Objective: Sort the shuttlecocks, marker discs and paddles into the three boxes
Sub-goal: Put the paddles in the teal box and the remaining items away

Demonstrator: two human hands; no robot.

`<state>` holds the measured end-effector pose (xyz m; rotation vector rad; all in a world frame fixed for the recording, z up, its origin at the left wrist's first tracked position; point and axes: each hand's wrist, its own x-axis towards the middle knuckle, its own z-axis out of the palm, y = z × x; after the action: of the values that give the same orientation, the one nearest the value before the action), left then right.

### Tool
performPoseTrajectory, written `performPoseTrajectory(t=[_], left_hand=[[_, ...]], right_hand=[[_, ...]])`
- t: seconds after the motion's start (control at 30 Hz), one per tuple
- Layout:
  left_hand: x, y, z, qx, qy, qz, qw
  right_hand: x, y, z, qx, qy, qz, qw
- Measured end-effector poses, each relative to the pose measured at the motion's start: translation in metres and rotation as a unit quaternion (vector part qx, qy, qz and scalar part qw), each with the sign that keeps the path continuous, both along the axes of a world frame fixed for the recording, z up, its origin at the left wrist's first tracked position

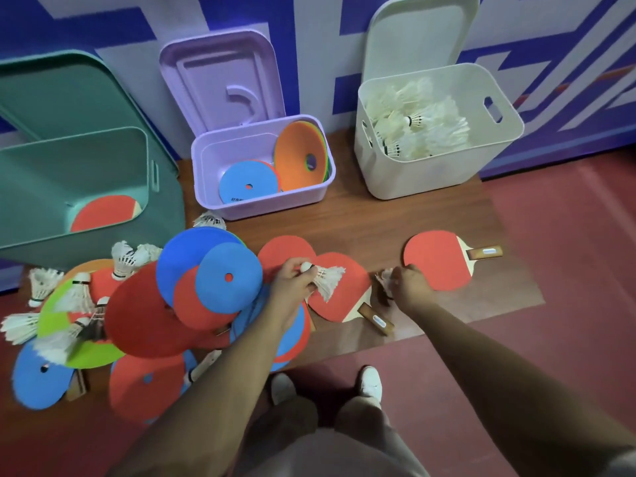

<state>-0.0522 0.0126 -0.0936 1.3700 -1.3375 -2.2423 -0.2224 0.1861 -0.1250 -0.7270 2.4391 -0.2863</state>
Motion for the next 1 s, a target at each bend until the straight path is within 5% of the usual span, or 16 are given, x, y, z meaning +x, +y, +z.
performPoseTrajectory(t=[0.17,0.27,0.57,0.67,0.77,1.0], left_hand=[[-0.017,0.022,-0.002,0.089,0.049,0.094,0.99],[-0.043,0.036,0.011,0.101,0.078,0.115,0.985],[-0.158,0.042,0.089,-0.024,0.181,0.038,0.982],[-0.199,0.028,0.107,-0.183,0.118,-0.05,0.975],[-0.24,0.013,0.118,-0.32,0.042,-0.1,0.941],[-0.297,-0.011,0.116,-0.409,-0.031,-0.107,0.906]], right_hand=[[-0.02,-0.004,0.053,-0.288,-0.062,-0.158,0.942],[-0.032,-0.014,0.094,-0.386,-0.152,-0.16,0.896],[-0.103,-0.025,0.151,-0.38,-0.11,-0.05,0.917],[-0.144,-0.03,0.167,-0.36,-0.007,-0.013,0.933],[-0.184,-0.043,0.171,-0.36,-0.008,-0.027,0.932],[-0.241,-0.072,0.169,-0.333,-0.017,-0.068,0.94]])
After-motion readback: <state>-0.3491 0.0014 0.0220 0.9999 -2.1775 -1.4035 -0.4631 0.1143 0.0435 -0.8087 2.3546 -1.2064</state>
